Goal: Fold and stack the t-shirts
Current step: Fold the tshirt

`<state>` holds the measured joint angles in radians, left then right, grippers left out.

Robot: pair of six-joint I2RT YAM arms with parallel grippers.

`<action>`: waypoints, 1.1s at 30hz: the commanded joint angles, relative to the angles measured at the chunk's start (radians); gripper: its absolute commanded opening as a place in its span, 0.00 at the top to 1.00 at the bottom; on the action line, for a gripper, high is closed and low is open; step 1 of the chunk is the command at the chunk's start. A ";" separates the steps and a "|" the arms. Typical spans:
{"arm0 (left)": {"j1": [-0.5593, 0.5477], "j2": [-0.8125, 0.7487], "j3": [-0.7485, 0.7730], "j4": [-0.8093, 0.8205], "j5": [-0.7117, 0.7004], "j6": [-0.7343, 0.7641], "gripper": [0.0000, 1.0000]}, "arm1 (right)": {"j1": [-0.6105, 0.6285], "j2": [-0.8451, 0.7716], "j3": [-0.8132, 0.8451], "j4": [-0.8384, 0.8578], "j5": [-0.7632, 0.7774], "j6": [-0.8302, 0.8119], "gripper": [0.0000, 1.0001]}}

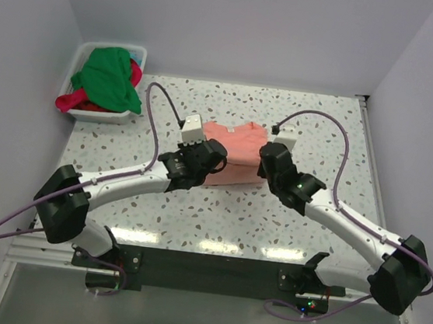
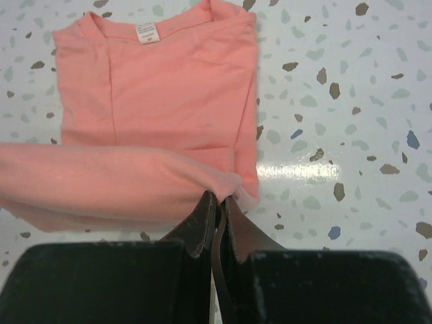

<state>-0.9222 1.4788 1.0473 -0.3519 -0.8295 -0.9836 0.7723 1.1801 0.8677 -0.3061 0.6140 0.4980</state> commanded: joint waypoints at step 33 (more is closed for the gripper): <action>0.368 0.466 0.327 0.376 0.320 0.356 1.00 | -0.258 0.671 0.493 0.288 -0.155 -0.119 1.00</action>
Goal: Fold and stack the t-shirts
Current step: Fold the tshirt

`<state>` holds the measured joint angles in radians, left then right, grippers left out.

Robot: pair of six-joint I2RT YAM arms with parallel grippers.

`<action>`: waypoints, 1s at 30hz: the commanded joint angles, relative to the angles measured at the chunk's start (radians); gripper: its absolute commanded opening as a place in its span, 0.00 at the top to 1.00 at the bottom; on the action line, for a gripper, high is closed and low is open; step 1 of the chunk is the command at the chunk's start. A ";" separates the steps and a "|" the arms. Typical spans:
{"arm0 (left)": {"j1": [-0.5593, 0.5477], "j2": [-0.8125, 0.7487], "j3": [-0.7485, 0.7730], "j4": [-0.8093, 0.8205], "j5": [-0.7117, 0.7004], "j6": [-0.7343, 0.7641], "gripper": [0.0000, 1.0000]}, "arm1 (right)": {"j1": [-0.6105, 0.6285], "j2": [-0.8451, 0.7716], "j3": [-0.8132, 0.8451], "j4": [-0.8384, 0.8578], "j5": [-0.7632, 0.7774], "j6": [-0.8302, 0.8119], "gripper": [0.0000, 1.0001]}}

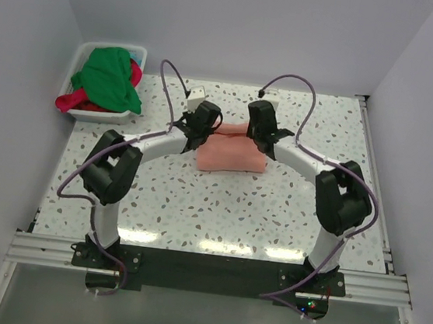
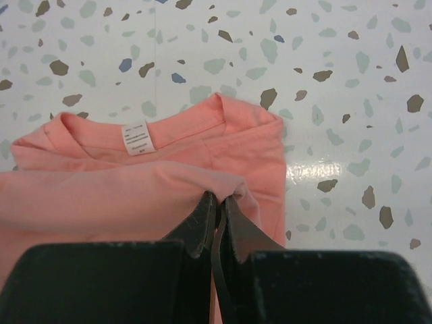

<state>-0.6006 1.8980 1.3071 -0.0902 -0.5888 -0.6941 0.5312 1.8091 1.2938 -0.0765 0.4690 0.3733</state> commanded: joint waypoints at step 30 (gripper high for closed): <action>0.137 0.202 0.130 0.363 0.221 0.140 0.56 | -0.054 0.242 0.202 0.041 -0.030 0.078 0.54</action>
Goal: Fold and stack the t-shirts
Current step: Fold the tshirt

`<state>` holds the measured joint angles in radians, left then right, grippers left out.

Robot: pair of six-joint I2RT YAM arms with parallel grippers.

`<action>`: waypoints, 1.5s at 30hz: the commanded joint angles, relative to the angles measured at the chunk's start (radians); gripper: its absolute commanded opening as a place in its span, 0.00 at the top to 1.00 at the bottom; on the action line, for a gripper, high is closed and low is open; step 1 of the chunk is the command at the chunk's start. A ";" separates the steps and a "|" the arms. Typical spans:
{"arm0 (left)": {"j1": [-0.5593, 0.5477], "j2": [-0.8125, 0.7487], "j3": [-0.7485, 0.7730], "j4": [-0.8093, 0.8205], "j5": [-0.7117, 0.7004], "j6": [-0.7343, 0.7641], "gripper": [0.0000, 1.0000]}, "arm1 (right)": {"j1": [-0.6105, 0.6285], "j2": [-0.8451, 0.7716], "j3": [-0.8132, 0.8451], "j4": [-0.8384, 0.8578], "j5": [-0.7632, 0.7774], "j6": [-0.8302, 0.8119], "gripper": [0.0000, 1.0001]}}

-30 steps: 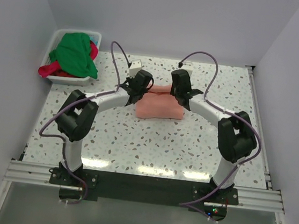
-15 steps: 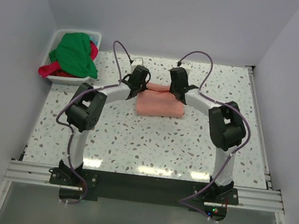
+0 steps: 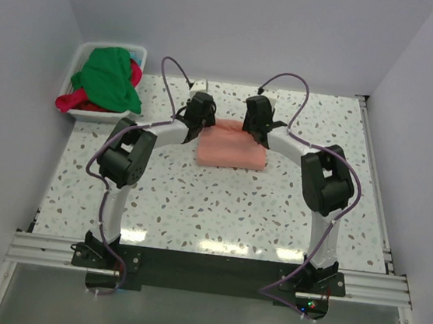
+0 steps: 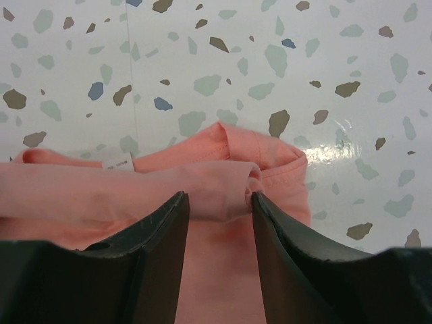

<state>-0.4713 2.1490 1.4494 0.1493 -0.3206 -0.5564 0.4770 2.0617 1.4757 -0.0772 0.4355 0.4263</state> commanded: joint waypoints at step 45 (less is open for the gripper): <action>-0.167 -0.304 -0.421 -0.119 0.041 -0.085 0.56 | 0.071 -0.291 -0.443 -0.042 -0.204 0.075 0.59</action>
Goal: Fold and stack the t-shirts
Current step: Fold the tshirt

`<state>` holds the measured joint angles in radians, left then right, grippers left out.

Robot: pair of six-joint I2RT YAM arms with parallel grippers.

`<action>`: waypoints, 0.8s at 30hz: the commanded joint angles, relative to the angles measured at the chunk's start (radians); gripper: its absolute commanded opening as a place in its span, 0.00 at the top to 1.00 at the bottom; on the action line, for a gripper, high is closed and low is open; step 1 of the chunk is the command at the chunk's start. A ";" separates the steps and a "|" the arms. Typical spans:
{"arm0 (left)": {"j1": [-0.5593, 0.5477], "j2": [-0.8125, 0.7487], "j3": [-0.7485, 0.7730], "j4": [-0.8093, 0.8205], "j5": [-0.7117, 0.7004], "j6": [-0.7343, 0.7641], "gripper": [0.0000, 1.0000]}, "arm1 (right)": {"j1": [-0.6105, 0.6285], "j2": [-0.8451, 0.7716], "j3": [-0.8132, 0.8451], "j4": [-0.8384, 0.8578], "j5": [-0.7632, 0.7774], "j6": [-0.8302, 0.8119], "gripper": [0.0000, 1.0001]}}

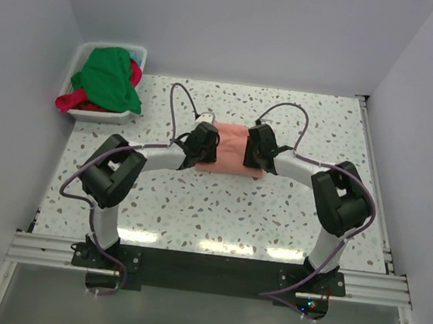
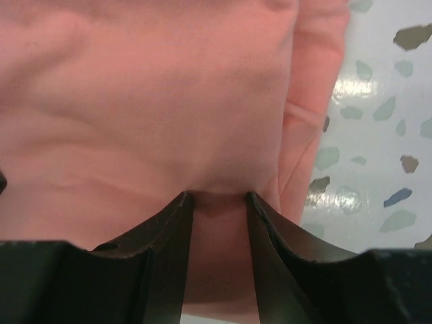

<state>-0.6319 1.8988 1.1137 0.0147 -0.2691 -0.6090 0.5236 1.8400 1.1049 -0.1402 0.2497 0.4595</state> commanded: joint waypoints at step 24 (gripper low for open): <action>-0.034 -0.359 -0.178 -0.013 -0.039 0.011 0.57 | 0.095 -0.363 -0.091 -0.133 0.076 0.028 0.61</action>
<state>-0.6544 1.6081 0.9401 0.0071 -0.3214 -0.6239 0.5854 1.5349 0.9783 -0.2264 0.3000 0.5041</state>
